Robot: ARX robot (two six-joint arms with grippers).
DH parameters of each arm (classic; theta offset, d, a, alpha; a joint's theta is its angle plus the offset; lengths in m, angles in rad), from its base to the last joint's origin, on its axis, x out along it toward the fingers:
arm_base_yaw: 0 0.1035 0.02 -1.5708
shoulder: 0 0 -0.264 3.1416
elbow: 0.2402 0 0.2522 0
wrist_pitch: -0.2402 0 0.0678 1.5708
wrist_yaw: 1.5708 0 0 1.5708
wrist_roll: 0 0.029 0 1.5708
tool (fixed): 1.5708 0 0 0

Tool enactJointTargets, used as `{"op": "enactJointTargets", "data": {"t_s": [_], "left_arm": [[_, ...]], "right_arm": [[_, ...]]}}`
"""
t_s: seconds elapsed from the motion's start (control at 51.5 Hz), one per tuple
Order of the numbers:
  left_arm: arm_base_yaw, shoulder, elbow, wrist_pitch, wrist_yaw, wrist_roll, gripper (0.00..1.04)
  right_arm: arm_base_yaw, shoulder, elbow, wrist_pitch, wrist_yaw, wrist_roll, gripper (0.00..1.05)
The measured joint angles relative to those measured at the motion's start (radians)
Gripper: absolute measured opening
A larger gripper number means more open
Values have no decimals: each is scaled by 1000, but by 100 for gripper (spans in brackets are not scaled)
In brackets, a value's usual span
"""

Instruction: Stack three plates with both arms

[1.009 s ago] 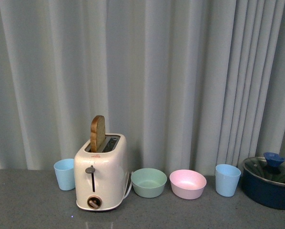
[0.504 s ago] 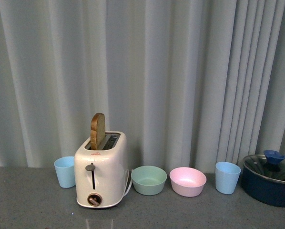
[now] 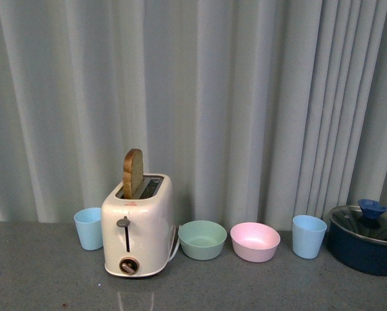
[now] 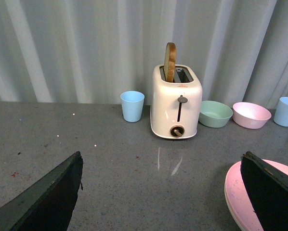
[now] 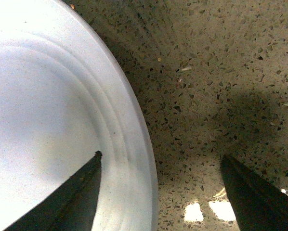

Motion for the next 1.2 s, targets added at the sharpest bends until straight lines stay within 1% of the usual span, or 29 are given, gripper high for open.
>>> {"op": "enactJointTargets", "data": {"t_s": [0.116,0.155,0.252,0.291,0.349,0.407,0.427,0.66,0.834,0.97,1.086,1.203], "left_arm": [[0,0,0,0,0,0,98],[0,0,0,0,0,0,98],[0,0,0,0,0,0,98],[0,0,0,0,0,0,98],[0,0,0,0,0,0,98],[0,0,0,0,0,0,98],[0,0,0,0,0,0,98],[0,0,0,0,0,0,98],[0,0,0,0,0,0,98],[0,0,0,0,0,0,98],[0,0,0,0,0,0,98],[0,0,0,0,0,0,98]], "right_arm": [[6,5,-1,12,0,2,57],[8,6,-2,16,0,3,50],[8,7,-5,21,0,6,38],[7,7,-7,24,-2,10,30],[6,7,-7,26,-16,19,16],[0,4,-7,26,-37,29,6],[-3,4,-7,26,-47,32,4],[-24,-24,-7,14,-79,70,3],[-41,-104,0,-16,-88,90,3],[-43,-192,19,-26,-137,131,3],[-14,-281,24,-9,-180,179,3],[64,-367,12,20,-195,221,3]]}}
